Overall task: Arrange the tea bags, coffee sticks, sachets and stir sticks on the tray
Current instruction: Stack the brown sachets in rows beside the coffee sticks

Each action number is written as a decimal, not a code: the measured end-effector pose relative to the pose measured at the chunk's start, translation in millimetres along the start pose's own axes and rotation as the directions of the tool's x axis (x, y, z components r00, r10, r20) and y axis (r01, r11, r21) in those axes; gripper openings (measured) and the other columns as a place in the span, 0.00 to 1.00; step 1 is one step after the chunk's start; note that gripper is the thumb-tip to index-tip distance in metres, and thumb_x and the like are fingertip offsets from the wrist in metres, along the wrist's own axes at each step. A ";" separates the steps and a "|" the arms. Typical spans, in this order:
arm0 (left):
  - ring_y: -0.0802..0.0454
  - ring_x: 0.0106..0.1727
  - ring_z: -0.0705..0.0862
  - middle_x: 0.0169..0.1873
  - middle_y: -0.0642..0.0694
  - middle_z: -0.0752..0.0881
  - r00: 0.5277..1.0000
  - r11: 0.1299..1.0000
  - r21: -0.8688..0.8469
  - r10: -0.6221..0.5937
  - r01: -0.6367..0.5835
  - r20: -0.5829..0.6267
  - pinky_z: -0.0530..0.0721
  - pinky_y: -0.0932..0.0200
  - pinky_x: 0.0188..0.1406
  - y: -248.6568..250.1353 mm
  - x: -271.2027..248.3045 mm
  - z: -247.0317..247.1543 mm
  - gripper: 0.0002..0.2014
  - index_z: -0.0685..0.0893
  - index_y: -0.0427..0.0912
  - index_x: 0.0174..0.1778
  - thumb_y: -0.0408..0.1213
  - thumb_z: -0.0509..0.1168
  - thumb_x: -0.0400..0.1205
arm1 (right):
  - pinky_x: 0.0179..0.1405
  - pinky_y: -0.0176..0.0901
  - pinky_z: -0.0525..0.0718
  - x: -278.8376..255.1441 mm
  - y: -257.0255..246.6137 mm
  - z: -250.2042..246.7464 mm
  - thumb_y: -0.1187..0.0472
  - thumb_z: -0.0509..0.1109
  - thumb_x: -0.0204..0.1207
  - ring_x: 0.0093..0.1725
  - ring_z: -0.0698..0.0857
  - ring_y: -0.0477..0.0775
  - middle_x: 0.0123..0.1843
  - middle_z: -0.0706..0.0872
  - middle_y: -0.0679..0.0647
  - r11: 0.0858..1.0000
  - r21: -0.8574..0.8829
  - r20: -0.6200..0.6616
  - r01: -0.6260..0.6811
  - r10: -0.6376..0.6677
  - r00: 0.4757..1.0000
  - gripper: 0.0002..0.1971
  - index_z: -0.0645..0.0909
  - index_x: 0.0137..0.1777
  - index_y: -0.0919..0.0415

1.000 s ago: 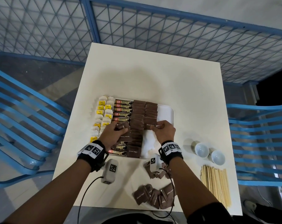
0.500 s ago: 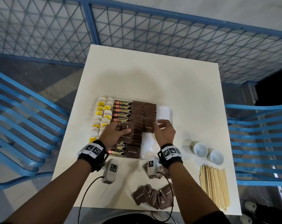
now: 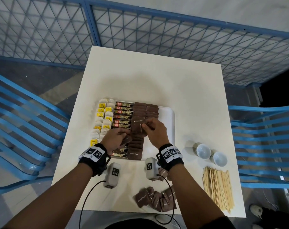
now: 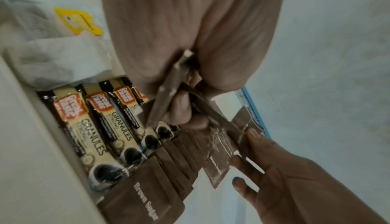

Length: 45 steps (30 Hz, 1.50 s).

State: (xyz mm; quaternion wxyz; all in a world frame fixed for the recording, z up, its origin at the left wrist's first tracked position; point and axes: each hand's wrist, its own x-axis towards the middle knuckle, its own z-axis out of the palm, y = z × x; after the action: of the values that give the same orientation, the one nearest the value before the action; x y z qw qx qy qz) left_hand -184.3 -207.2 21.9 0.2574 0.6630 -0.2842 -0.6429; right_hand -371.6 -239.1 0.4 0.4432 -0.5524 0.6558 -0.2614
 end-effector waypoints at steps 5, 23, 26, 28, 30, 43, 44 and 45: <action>0.56 0.19 0.66 0.28 0.47 0.76 1.000 1.000 0.003 -0.016 0.016 -0.014 0.61 0.66 0.13 6.0 3.0 -0.6 0.13 0.84 0.38 0.48 0.37 0.57 0.92 | 0.49 0.37 0.86 -7.2 -4.0 -5.5 0.59 0.78 0.76 0.42 0.89 0.40 0.41 0.91 0.41 0.992 -0.026 0.130 0.122 -0.118 0.985 0.03 0.90 0.49 0.50; 0.62 0.25 0.77 0.24 0.57 0.83 0.969 0.965 0.102 0.245 -0.242 -0.022 0.72 0.68 0.26 -0.5 -12.7 15.7 0.06 0.91 0.46 0.49 0.43 0.70 0.86 | 0.30 0.40 0.84 -18.7 5.9 -17.2 0.62 0.76 0.79 0.26 0.84 0.51 0.31 0.90 0.56 0.975 0.221 0.037 -0.018 0.010 0.999 0.04 0.93 0.48 0.61; 0.59 0.24 0.76 0.23 0.55 0.85 0.965 0.952 0.157 0.256 -0.261 0.052 0.72 0.70 0.22 -4.3 -17.6 14.7 0.05 0.91 0.42 0.48 0.39 0.74 0.83 | 0.29 0.41 0.84 -21.2 6.6 -20.1 0.62 0.78 0.77 0.25 0.84 0.52 0.30 0.90 0.55 0.963 0.266 0.007 -0.035 0.035 0.999 0.05 0.93 0.47 0.63; 0.62 0.21 0.75 0.21 0.56 0.85 0.960 0.947 0.159 0.278 -0.279 0.031 0.71 0.72 0.19 -6.2 -17.1 16.3 0.03 0.90 0.38 0.47 0.35 0.75 0.82 | 0.29 0.42 0.85 -23.7 6.9 -20.6 0.60 0.78 0.78 0.27 0.86 0.52 0.34 0.91 0.53 0.967 0.250 0.021 -0.040 0.036 0.999 0.07 0.92 0.49 0.63; 0.64 0.18 0.74 0.20 0.56 0.84 0.959 0.949 0.147 0.283 -0.279 -0.002 0.70 0.72 0.19 -8.9 -14.9 17.5 0.03 0.89 0.38 0.46 0.33 0.75 0.82 | 0.29 0.44 0.87 -26.8 9.3 -19.7 0.55 0.79 0.77 0.31 0.89 0.52 0.39 0.92 0.52 0.976 0.206 0.074 -0.073 0.059 0.996 0.11 0.90 0.53 0.62; 0.55 0.21 0.64 0.24 0.50 0.68 0.999 0.996 -0.082 -0.031 0.028 -0.028 0.63 0.63 0.25 -18.8 -4.5 9.3 0.20 0.78 0.44 0.35 0.53 0.60 0.87 | 0.45 0.27 0.82 -17.3 42.6 -23.7 0.54 0.77 0.77 0.42 0.89 0.48 0.42 0.92 0.47 0.978 -0.034 -0.165 -0.204 0.196 0.967 0.06 0.88 0.48 0.55; 0.55 0.21 0.63 0.25 0.49 0.67 1.000 0.990 -0.135 -0.031 0.030 -0.007 0.62 0.65 0.22 -19.9 -4.2 7.0 0.18 0.77 0.44 0.35 0.51 0.58 0.87 | 0.41 0.19 0.77 -17.3 43.5 -22.4 0.54 0.77 0.78 0.41 0.87 0.46 0.42 0.91 0.47 0.976 -0.050 -0.172 -0.214 0.202 0.964 0.06 0.89 0.49 0.56; 0.54 0.23 0.63 0.27 0.49 0.66 1.000 0.987 -0.159 -0.022 0.022 0.004 0.60 0.65 0.20 -20.7 -3.9 4.6 0.16 0.77 0.45 0.35 0.49 0.58 0.85 | 0.37 0.15 0.73 -17.1 44.3 -20.7 0.55 0.77 0.78 0.40 0.85 0.45 0.41 0.90 0.47 0.974 -0.057 -0.176 -0.221 0.208 0.962 0.07 0.89 0.50 0.57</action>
State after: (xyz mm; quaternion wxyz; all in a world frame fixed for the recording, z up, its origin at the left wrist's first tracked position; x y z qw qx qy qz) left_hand -187.9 -189.8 9.9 0.3021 0.6426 -0.2249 -0.6672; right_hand -411.6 -214.6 -21.7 0.3907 -0.4702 0.7564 -0.2325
